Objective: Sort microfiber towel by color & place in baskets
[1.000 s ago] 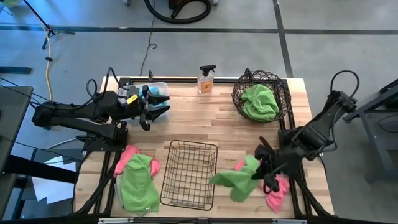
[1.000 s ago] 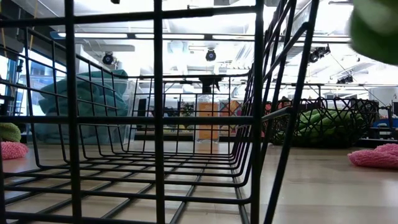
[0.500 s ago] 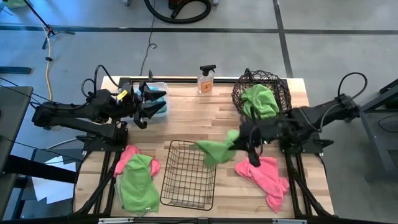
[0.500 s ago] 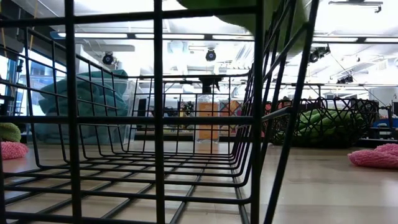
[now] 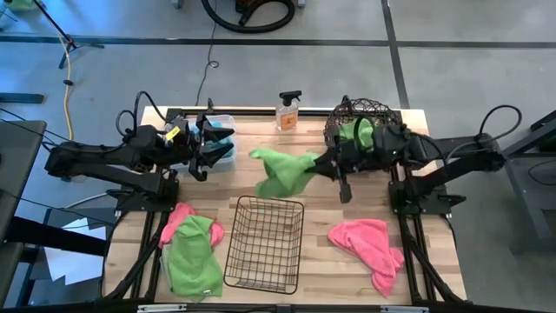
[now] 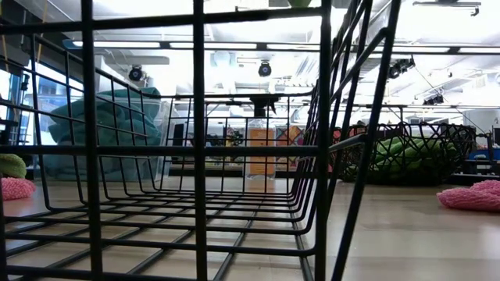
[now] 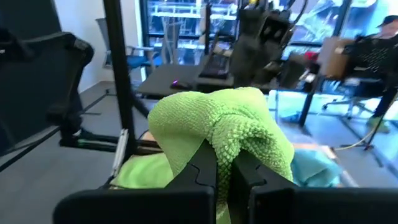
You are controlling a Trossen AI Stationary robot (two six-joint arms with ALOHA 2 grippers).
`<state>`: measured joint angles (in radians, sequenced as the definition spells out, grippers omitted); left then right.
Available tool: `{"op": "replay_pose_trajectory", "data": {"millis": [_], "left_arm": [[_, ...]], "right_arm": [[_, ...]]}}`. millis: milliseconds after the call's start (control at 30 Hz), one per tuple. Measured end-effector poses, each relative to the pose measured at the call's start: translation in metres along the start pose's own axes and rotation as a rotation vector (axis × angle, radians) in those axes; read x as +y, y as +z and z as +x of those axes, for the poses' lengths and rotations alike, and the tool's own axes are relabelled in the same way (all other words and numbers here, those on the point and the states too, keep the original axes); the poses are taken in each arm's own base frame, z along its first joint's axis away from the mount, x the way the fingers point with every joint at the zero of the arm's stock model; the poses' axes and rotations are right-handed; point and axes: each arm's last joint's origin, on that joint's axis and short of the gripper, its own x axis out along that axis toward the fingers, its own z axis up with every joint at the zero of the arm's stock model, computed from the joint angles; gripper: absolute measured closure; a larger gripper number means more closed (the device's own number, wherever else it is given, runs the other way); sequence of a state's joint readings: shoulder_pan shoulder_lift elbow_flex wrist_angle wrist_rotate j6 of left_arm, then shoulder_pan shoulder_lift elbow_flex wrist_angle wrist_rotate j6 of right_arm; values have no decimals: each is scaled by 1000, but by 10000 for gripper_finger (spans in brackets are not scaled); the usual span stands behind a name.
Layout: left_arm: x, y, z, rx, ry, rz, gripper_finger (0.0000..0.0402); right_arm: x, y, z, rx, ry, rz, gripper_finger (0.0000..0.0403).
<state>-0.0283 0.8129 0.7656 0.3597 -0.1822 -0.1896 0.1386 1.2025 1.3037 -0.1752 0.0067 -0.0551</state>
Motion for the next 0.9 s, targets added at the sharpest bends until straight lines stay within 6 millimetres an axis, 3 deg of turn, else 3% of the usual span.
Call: {"op": "replay_pose_trajectory", "data": {"millis": [367, 900], "left_arm": [[-4, -14, 23, 66, -76, 58, 200], [-5, -15, 29, 53, -64, 94, 200]], "right_arm": [[-11, 15, -37, -39, -155, -9, 402], [-12, 10, -36, -11, -197, 15, 402]]}}
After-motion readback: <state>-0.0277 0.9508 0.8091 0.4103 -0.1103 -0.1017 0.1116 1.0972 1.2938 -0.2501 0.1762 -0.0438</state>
